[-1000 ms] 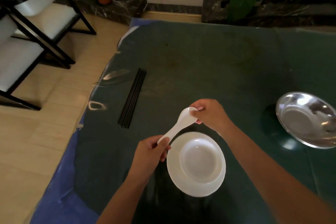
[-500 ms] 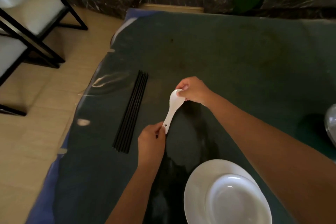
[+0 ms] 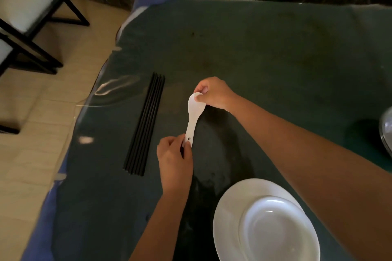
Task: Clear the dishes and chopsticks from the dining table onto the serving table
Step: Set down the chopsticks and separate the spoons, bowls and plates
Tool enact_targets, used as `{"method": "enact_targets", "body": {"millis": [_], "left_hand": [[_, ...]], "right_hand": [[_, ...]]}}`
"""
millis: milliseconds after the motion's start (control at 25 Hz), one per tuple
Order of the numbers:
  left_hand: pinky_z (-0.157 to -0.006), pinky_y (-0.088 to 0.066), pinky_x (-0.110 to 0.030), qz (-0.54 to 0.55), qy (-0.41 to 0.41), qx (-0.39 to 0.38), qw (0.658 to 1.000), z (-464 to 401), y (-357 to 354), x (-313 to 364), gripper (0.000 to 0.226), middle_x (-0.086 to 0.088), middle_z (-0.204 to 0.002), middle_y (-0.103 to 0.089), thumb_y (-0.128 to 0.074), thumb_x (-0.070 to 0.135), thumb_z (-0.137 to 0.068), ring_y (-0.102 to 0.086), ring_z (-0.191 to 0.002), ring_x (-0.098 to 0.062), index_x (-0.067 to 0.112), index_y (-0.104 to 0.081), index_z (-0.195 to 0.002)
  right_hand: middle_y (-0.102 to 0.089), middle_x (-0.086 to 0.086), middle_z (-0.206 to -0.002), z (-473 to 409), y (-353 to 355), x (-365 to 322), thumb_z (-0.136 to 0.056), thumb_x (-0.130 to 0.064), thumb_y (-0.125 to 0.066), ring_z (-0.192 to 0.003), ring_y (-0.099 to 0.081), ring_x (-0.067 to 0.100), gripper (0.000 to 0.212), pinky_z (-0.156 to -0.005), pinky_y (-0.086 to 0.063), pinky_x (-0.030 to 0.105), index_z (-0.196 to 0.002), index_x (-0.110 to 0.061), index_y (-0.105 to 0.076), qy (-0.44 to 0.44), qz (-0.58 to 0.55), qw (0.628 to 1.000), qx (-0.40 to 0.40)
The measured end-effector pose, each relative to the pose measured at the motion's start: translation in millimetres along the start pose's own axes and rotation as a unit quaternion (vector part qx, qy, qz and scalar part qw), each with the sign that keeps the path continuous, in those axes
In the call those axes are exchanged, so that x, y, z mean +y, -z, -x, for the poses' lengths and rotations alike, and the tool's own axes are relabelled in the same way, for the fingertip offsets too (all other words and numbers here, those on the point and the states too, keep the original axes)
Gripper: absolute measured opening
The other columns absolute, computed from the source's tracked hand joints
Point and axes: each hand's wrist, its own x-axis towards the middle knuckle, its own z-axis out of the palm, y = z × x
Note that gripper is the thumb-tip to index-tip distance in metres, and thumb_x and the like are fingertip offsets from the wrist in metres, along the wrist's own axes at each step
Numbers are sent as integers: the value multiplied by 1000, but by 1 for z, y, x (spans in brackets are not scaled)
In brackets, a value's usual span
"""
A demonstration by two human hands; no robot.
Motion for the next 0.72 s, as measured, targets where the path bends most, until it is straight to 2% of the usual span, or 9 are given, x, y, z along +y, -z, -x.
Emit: {"method": "enact_targets", "body": {"millis": [120,240,320,440,520,560,640,720], "left_hand": [[-76,-38,-17,10,13,0,1000,1,-3,-2,24,4,-102,-43,-52,17,-92,-49,-94,-14,9,-63,-113],[-82,-43,-23,16,25,-16,999,2,0,3,29,1,-105,-47,-50,18,-93,-50,-93,-13,9,-59,-120],[-80,-39,-16,20,6,-9,1000,8,7,10,35,1,-107,-45,-51,19,-93,-50,-92,-13,10,-53,-127],[-67,-38,-4,54,-38,-19,998,33,24,24,33,7,-95,-52,-52,27,-88,-55,-81,-7,15,-60,-118],[-70,-40,-2,76,-70,-81,991,60,33,32,37,10,-94,-58,-53,34,-81,-55,-86,2,20,-61,-114],[-74,-42,-5,74,-88,-121,986,74,36,35,42,12,-100,-58,-54,39,-79,-54,-90,5,24,-59,-118],[-88,-41,-13,50,-142,-222,963,104,43,37,59,16,-123,-48,-55,50,-75,-47,-109,7,37,-43,-131],[-101,-27,-12,-5,-212,-303,929,126,49,32,78,24,-144,-22,-55,59,-69,-23,-130,9,51,-19,-138]], "right_hand": [[-63,-1,-87,0,-3,-2,-81,-16,-60,-90,-62,18,12,-71,-44,26,-91,-14,-68,7,35,999,5],[-64,4,-108,7,0,-4,-85,-20,-59,-102,-60,22,23,-80,-46,29,-107,-13,-63,3,64,998,6],[-62,6,-115,27,11,-3,-86,-25,-60,-106,-58,22,31,-86,-44,29,-115,-14,-58,-5,52,998,39],[-67,2,-101,96,29,12,-84,-25,-61,-94,-60,17,23,-81,-40,22,-105,-17,-64,-9,1,995,103],[-64,-2,-93,158,36,29,-83,-24,-62,-82,-58,13,17,-80,-44,26,-99,-20,-65,-1,12,993,117],[-63,-2,-94,189,36,37,-82,-24,-63,-82,-58,13,18,-81,-46,28,-99,-21,-65,2,32,992,124],[-61,-1,-110,247,31,52,-82,-26,-64,-98,-56,16,29,-86,-45,27,-110,-23,-62,1,77,987,140],[-52,1,-131,292,23,60,-82,-29,-65,-119,-47,19,43,-93,-39,26,-124,-26,-55,7,118,983,142]]}}
